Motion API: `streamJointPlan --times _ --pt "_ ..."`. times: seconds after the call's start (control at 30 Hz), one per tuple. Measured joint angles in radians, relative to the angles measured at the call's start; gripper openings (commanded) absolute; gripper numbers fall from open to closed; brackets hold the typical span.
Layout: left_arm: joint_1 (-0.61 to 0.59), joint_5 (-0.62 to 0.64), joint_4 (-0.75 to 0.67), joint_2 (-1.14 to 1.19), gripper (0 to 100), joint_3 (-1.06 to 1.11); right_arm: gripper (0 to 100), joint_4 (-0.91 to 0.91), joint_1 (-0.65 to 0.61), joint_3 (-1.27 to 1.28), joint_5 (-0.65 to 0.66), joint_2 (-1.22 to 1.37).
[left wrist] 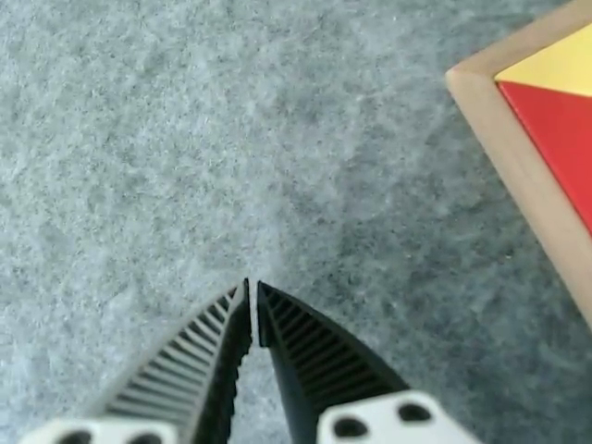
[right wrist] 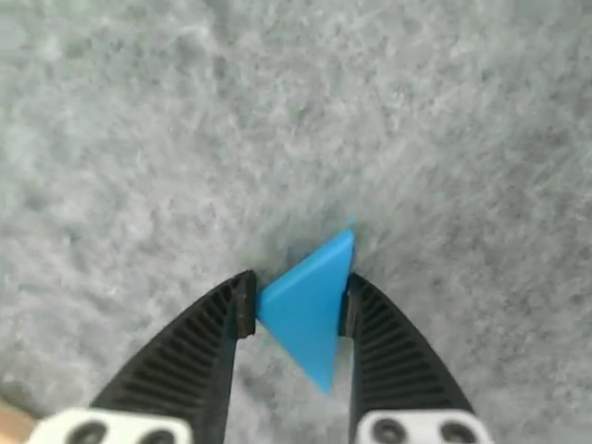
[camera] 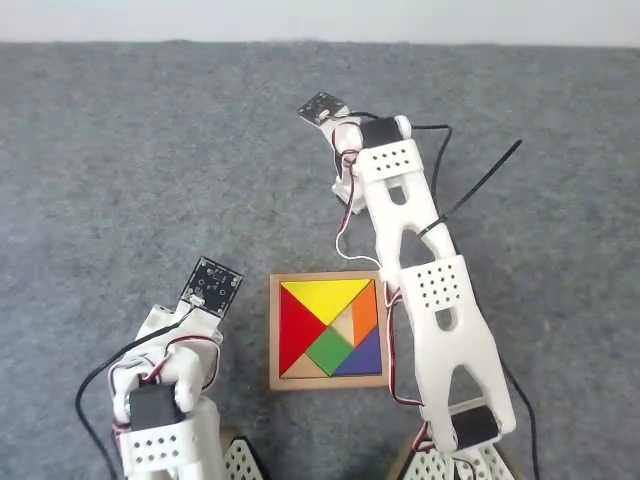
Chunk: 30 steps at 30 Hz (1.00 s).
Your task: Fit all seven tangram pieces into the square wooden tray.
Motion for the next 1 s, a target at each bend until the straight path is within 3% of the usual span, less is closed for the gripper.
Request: streamJointPlan --times 0.3,0.43,0.6,0.83,1.0 --pt "0.0 0.0 0.0 0.0 1 0.0 6.1 0.089 0.005 0.005 -0.186 -0.157" --pt "0.0 0.0 0.0 0.0 1 0.0 6.1 0.089 0.029 0.089 -0.331 -0.278" --pt "0.0 0.0 0.0 0.0 1 0.0 6.1 0.089 0.02 0.405 -0.496 -0.506" --pt "0.0 0.0 0.0 0.0 1 0.0 6.3 0.072 -0.078 0.951 -0.546 -0.881" --pt "0.0 0.0 0.0 0.0 1 0.0 6.5 -0.069 -0.164 1.289 -0.572 -1.017"
